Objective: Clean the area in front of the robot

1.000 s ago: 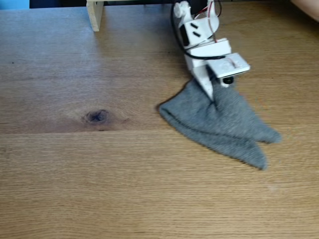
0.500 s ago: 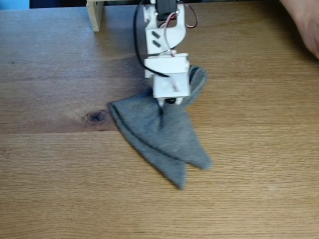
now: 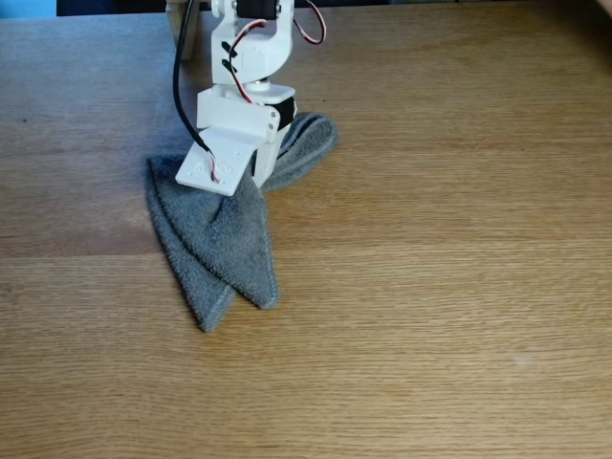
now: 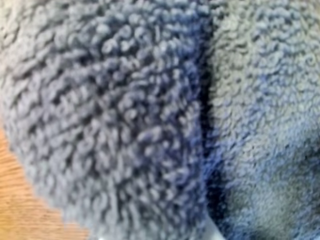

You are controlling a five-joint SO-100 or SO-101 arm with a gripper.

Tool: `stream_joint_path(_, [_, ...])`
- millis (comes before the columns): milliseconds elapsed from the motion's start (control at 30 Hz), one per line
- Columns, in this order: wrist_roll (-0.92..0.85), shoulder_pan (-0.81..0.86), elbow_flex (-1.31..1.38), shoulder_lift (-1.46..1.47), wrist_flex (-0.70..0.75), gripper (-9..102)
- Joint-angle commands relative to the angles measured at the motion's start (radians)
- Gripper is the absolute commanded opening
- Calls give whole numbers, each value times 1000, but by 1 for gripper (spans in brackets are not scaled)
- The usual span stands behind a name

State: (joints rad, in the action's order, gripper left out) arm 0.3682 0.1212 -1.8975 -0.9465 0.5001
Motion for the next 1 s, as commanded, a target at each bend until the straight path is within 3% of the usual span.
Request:
stream_joint_path(0, [48, -207, -2, -18, 41, 0])
stream_joint_path(200, [120, -451, -2, -25, 46, 0])
stream_joint_path(367, [169, -512, -2, -95, 51, 0])
stream_joint_path(967, [-94, -127, -2, -322, 31, 0])
